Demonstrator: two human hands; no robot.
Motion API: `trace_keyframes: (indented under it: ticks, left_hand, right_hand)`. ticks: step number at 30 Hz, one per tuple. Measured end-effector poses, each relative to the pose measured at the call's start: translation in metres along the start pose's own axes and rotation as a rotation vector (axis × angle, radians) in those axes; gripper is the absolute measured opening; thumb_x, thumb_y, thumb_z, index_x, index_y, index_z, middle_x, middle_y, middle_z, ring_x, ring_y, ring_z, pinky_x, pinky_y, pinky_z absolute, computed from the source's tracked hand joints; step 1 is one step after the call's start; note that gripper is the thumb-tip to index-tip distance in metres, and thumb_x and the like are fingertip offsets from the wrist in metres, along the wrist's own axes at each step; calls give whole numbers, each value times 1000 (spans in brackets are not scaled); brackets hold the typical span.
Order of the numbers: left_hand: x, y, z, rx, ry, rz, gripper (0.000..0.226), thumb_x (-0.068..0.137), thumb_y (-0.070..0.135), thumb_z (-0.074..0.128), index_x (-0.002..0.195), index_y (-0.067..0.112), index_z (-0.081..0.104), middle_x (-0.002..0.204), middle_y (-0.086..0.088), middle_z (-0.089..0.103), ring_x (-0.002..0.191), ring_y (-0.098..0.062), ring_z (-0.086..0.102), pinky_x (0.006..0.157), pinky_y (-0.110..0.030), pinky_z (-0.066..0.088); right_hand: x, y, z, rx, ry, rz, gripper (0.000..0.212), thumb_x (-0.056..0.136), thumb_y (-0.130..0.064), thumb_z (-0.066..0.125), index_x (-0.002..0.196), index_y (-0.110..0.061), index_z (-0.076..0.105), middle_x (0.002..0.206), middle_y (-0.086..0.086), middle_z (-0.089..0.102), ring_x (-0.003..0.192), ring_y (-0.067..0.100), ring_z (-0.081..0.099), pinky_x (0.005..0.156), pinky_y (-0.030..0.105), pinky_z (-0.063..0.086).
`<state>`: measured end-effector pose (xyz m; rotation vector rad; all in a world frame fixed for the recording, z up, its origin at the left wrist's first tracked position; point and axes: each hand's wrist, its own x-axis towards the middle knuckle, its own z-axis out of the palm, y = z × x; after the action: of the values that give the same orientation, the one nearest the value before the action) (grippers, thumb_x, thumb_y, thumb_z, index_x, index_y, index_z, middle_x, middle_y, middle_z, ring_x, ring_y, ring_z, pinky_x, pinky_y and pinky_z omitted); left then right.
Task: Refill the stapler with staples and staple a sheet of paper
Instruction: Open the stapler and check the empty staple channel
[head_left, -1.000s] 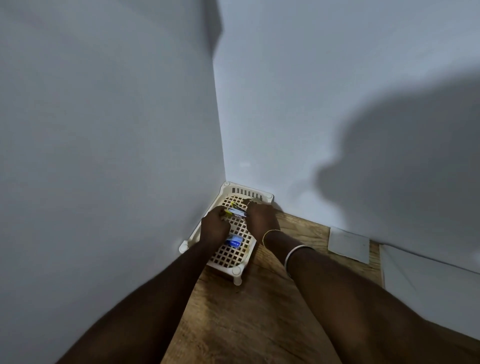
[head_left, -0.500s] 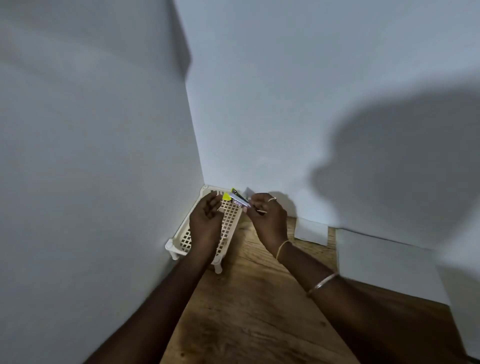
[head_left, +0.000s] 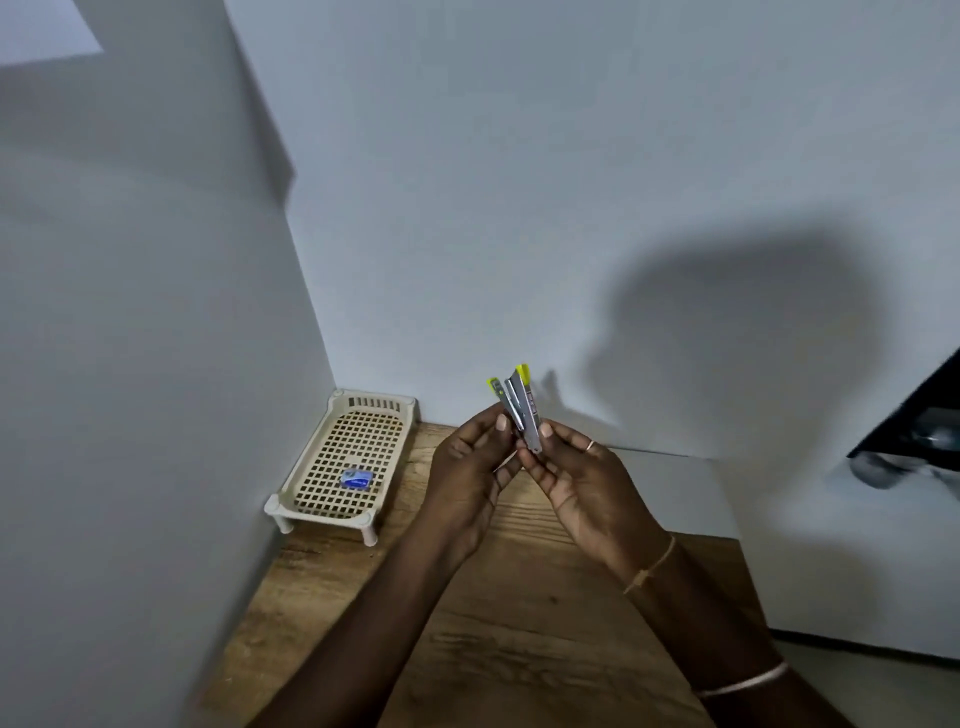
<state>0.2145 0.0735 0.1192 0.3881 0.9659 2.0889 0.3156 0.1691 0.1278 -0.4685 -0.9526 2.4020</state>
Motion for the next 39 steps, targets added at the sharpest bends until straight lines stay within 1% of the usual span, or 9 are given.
trace_keyframes:
  ticks: [3,8,14,16,19,25,28,33,39]
  left_hand:
    - [-11,-5,23,19,-21,-18,27,87,20,73,111,7,74,107,-11,76,97,-20,73,83,-33,59]
    - [-19,-10,43,68,6,14,26,88,21,75,107,3,74,100,-13,73,91,-21,70,83,-35,58]
    - [-33,-14,59,80,33,22,15,90,16,72,101,6,75,91,-6,71,85,-15,71,77,-30,58]
    - [-34,-14,63,88,88,20,7,91,9,70,94,9,77,84,-2,71,81,-13,70,80,-31,58]
    - [-36,-13,67,124,167,38,15,92,0,67,87,10,77,78,-2,72,78,-15,70,83,-34,59]
    - [-34,-10,69,84,226,52,17,93,-3,66,88,10,75,76,3,72,73,-9,72,71,-28,61]
    - [-32,-5,71,-25,222,42,12,94,-2,63,92,7,71,82,-2,72,79,-12,73,76,-36,63]
    - [-31,1,73,-188,194,25,8,94,2,61,94,6,67,95,-10,77,92,-22,76,74,-38,64]
    - [-33,-2,74,-234,228,0,10,97,0,57,99,6,64,98,-12,78,90,-22,77,68,-36,64]
  right_hand:
    - [-19,-16,-6,9,0,1,25,91,-7,65,112,6,70,113,20,72,100,23,73,86,30,59]
    - [-41,-31,-10,-148,26,-55,22,87,-15,70,102,-1,77,109,22,74,95,25,74,81,29,59]
    - [-53,-40,-10,-631,95,-241,31,83,-30,80,108,-11,78,97,15,78,96,30,75,89,41,61]
    - [-55,-42,-10,-757,88,-310,22,87,-28,78,106,-18,80,94,6,80,96,25,76,90,40,60]
    - [-57,-42,-9,-842,72,-426,15,89,-20,76,103,-22,81,93,-2,80,96,17,76,90,34,59]
    - [-58,-33,-5,-608,205,-446,16,87,-11,75,96,-23,80,97,1,80,97,13,75,86,25,58]
    - [-59,-32,-3,-372,204,-375,19,81,-18,75,99,-14,78,102,8,79,100,19,72,89,33,58]
    - [-59,-28,-4,-17,158,-221,24,77,-10,72,101,-6,73,105,12,76,102,28,74,83,31,61]
    - [-59,-23,-4,139,204,-108,15,72,-7,74,87,-9,76,112,19,71,108,34,72,81,34,62]
